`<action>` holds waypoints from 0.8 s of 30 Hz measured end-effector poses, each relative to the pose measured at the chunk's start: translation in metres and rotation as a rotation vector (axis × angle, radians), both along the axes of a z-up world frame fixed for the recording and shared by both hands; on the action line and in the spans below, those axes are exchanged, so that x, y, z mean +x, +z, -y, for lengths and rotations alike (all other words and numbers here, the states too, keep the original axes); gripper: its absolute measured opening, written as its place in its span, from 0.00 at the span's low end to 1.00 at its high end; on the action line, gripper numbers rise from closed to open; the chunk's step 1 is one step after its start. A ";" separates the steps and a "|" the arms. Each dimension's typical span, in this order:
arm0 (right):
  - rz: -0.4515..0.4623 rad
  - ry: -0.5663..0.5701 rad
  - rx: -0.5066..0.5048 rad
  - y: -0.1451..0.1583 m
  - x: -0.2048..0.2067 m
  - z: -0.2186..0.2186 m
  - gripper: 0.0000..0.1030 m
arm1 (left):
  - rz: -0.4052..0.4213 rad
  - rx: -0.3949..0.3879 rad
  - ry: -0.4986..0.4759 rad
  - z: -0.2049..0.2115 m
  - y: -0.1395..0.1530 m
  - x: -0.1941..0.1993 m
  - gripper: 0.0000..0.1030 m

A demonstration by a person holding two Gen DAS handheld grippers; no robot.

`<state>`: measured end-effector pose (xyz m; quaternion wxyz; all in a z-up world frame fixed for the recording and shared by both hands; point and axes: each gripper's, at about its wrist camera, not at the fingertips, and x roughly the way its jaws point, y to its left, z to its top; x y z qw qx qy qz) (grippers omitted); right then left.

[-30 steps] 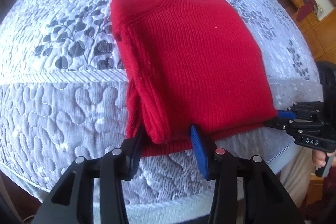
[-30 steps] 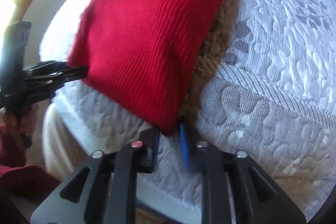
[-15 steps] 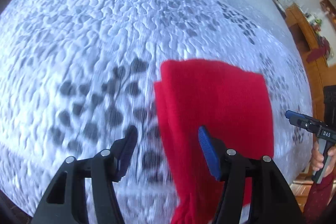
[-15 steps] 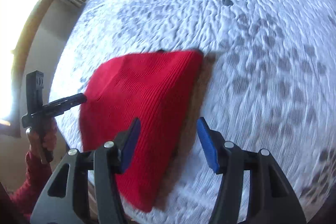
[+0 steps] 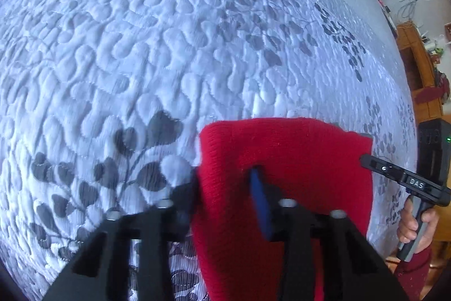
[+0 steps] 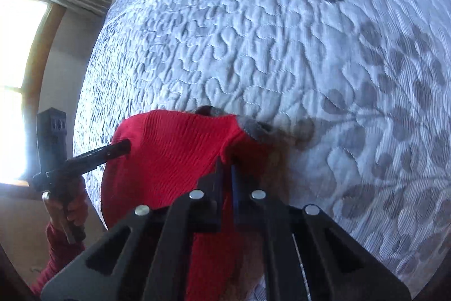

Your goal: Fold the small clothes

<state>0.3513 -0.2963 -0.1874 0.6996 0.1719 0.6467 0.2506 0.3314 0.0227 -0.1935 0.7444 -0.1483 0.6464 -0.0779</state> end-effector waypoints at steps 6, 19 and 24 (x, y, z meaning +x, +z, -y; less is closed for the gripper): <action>0.017 -0.009 -0.153 -0.007 0.003 0.002 0.03 | 0.042 0.053 -0.006 0.000 -0.005 -0.013 0.21; 0.047 0.014 -0.058 0.036 -0.063 0.024 0.54 | 0.031 -0.074 -0.030 -0.020 0.028 -0.069 0.65; 0.012 0.030 -0.028 0.029 -0.101 0.016 0.58 | 0.011 -0.127 -0.074 -0.006 0.017 -0.088 0.66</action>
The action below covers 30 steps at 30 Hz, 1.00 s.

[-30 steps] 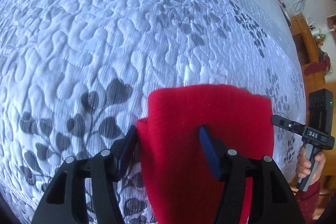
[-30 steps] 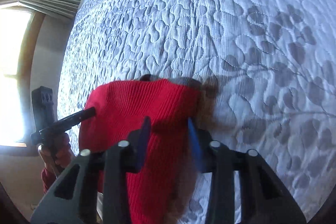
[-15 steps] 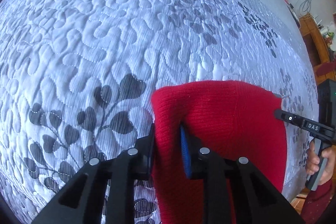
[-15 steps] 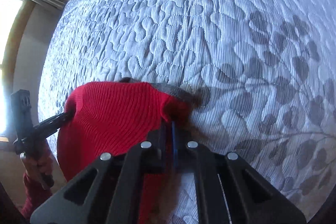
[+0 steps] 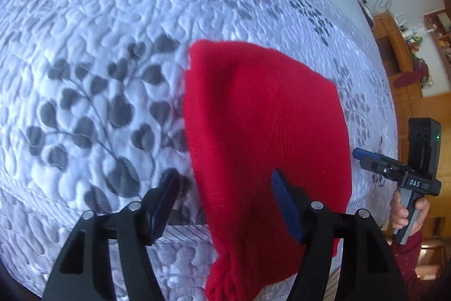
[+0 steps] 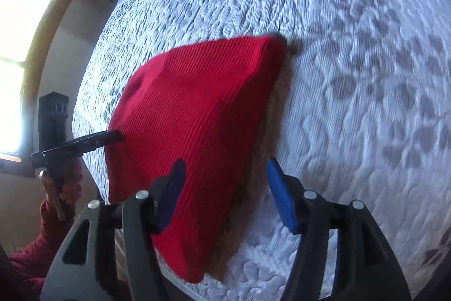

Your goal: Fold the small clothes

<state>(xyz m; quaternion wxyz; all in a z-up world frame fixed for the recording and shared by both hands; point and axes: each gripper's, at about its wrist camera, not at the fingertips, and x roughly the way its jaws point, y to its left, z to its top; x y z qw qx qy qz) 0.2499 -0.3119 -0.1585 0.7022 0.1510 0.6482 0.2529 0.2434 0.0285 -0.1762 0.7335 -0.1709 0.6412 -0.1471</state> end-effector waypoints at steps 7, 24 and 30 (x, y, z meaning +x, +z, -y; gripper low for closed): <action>-0.055 -0.023 0.062 -0.023 -0.003 -0.008 0.60 | -0.039 -0.103 -0.008 0.014 -0.019 0.011 0.72; -0.076 -0.054 0.213 -0.048 0.012 -0.014 0.39 | -0.098 -0.321 0.036 0.027 -0.044 0.021 0.37; 0.012 -0.034 0.132 -0.016 -0.006 -0.004 0.34 | -0.005 -0.221 0.007 0.067 -0.006 0.006 0.35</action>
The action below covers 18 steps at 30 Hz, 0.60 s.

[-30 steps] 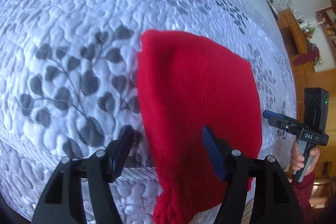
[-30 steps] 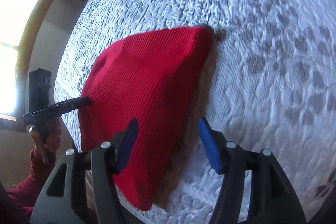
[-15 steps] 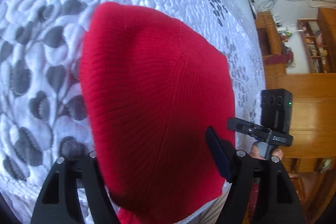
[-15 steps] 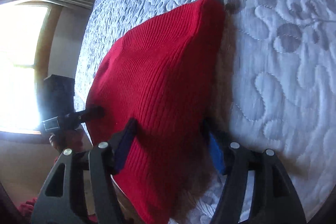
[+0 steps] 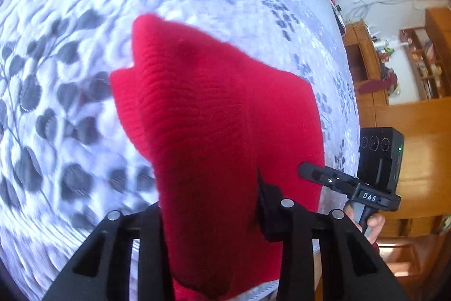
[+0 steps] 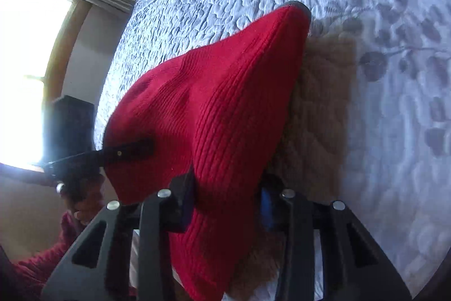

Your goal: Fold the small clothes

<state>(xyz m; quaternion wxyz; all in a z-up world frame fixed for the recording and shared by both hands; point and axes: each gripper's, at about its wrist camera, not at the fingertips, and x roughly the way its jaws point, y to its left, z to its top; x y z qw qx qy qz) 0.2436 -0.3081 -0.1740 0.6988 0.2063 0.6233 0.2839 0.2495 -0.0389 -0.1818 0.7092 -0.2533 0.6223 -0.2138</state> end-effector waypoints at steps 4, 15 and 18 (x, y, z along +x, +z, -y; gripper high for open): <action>0.055 -0.011 -0.058 0.026 -0.016 0.026 0.34 | 0.029 0.009 -0.025 0.037 0.018 -0.013 0.35; 0.073 -0.079 -0.137 0.064 0.013 0.147 0.34 | 0.126 0.016 -0.095 0.167 0.052 0.016 0.35; 0.070 -0.103 -0.148 0.053 0.045 0.170 0.34 | 0.152 0.057 -0.090 0.191 0.044 0.043 0.35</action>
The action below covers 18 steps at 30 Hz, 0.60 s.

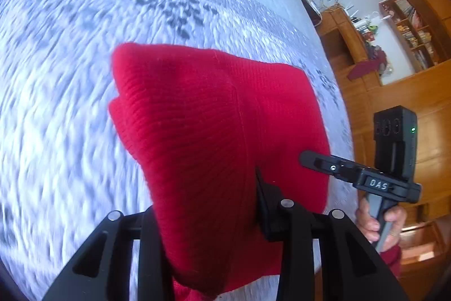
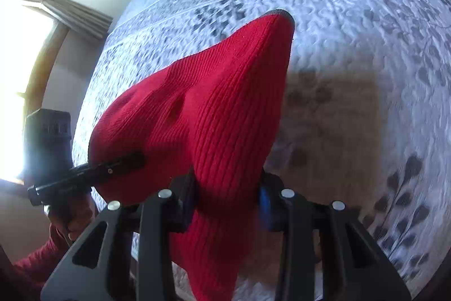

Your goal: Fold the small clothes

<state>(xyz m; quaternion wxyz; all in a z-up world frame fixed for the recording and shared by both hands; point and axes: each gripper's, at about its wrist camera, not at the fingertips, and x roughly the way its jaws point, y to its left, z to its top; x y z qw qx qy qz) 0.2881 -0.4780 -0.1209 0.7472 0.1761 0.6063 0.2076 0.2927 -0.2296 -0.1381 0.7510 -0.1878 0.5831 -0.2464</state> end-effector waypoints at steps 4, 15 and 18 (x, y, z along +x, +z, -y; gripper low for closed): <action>-0.001 -0.012 -0.011 -0.032 0.039 0.019 0.34 | -0.013 0.040 0.042 0.012 -0.025 0.034 0.35; -0.026 -0.102 0.106 -0.076 0.013 0.054 0.54 | -0.063 0.057 0.060 -0.007 -0.063 0.027 0.56; -0.033 -0.081 0.086 -0.060 -0.020 0.054 0.63 | -0.090 0.069 0.035 -0.016 -0.060 0.004 0.65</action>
